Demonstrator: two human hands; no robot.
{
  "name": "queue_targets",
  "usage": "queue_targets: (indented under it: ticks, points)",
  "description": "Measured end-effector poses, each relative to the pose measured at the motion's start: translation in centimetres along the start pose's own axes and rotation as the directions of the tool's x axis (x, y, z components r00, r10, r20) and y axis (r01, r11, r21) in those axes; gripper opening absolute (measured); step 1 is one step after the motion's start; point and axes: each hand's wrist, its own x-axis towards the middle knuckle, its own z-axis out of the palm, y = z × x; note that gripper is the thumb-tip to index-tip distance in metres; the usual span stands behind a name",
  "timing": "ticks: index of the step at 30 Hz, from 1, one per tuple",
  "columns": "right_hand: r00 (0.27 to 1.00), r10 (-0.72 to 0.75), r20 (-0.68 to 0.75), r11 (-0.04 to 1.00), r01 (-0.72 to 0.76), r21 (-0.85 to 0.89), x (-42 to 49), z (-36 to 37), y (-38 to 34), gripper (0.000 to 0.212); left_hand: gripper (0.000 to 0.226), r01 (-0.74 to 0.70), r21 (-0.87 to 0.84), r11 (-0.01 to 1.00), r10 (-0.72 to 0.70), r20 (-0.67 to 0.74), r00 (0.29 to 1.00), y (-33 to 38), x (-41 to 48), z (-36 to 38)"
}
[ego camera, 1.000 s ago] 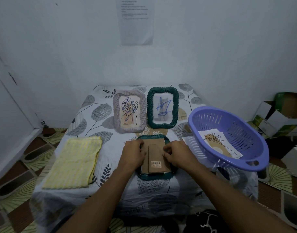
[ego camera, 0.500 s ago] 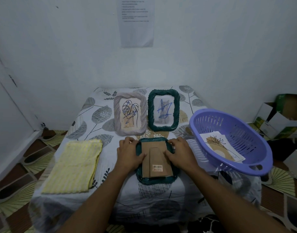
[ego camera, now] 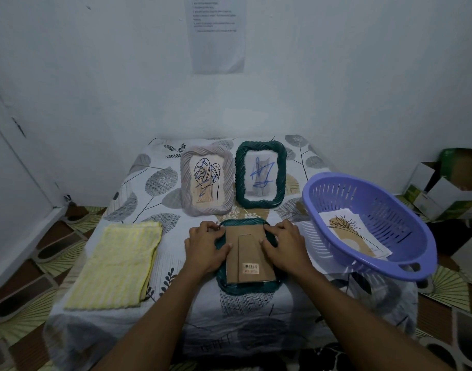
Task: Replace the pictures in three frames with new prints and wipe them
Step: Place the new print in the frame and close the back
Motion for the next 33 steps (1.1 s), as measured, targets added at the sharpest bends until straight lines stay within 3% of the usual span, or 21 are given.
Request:
queue_targets:
  ticks: [9,14,26,30,33]
  points:
    - [1.000,0.004,-0.020,0.999,-0.003,0.052,-0.2,-0.2,0.1,0.052,0.053,-0.009,0.008,1.000,0.009,-0.002,1.000,0.1,-0.2,0.2]
    - [1.000,0.000,-0.008,0.999,0.001,0.042,-0.2,-0.2,0.0,0.051,0.069,-0.005,0.018,1.000,0.005,-0.009,1.000,0.1,-0.4,0.2]
    - [1.000,-0.013,0.001,0.997,0.013,0.073,-0.2,-0.4,0.0,0.044,0.072,-0.063,0.105,0.993,0.071,-0.076,0.995,0.0,-1.1,1.0]
    - [0.999,-0.030,-0.035,0.989,0.035,0.144,-0.9,-1.3,-0.1,0.033,0.066,-0.058,-0.002,0.998,0.058,-0.012,0.998,-0.2,-0.8,0.4]
    - [0.994,-0.095,-0.059,0.991,0.100,0.090,-2.4,-1.9,0.1,0.026,0.066,-0.095,-0.083,0.992,0.094,-0.020,0.995,-0.3,-1.5,-0.2]
